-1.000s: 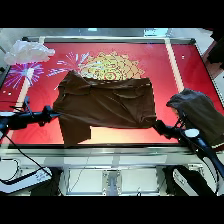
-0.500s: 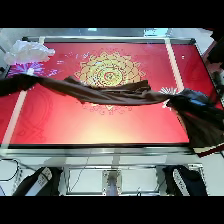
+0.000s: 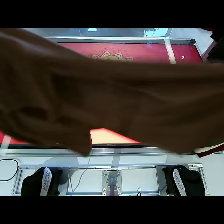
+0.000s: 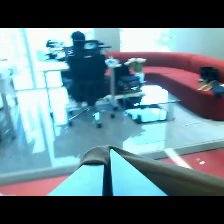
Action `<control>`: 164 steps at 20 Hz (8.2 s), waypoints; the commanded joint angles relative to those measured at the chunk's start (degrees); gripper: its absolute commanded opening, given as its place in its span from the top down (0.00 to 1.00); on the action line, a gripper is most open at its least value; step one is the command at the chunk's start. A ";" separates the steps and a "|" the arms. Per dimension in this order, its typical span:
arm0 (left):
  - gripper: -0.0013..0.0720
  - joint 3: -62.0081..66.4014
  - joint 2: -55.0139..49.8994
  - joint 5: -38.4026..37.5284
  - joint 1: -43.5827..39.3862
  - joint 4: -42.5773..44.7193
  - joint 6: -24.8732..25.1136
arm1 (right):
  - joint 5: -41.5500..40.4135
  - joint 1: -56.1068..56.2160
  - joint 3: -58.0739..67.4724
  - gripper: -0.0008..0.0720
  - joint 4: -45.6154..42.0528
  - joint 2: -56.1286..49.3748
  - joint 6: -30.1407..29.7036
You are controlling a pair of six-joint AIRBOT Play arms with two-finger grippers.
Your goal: Fold the shirts.
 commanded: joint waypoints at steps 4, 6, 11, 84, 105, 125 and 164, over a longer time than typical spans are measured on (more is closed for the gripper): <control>0.97 -5.31 -11.74 -17.38 -0.33 -0.33 -8.13 | 6.32 0.00 -0.70 0.95 6.95 -21.31 -6.54; 0.97 -12.52 -17.07 -15.54 -3.63 2.38 -6.84 | 6.08 0.11 -6.10 0.95 13.18 -31.39 -9.55; 0.97 -25.07 -34.14 6.25 -17.55 16.06 -5.31 | -8.61 2.97 -15.85 0.95 17.11 -52.94 -10.99; 0.96 -71.06 -19.96 5.42 -5.14 8.72 -7.02 | -4.87 -13.20 -69.33 0.43 26.49 -31.06 -0.42; 0.96 -36.35 -12.35 2.80 -4.94 1.18 1.73 | -0.57 -10.80 -42.01 0.95 29.70 -15.47 -19.04; 0.97 2.01 -22.91 -15.50 -5.66 12.15 -7.04 | 11.54 -10.54 -6.84 0.95 29.18 -30.25 -16.94; 0.97 -16.44 -49.68 -12.92 -21.35 31.19 -5.29 | 1.77 12.46 -12.72 0.95 2.03 -59.91 -15.98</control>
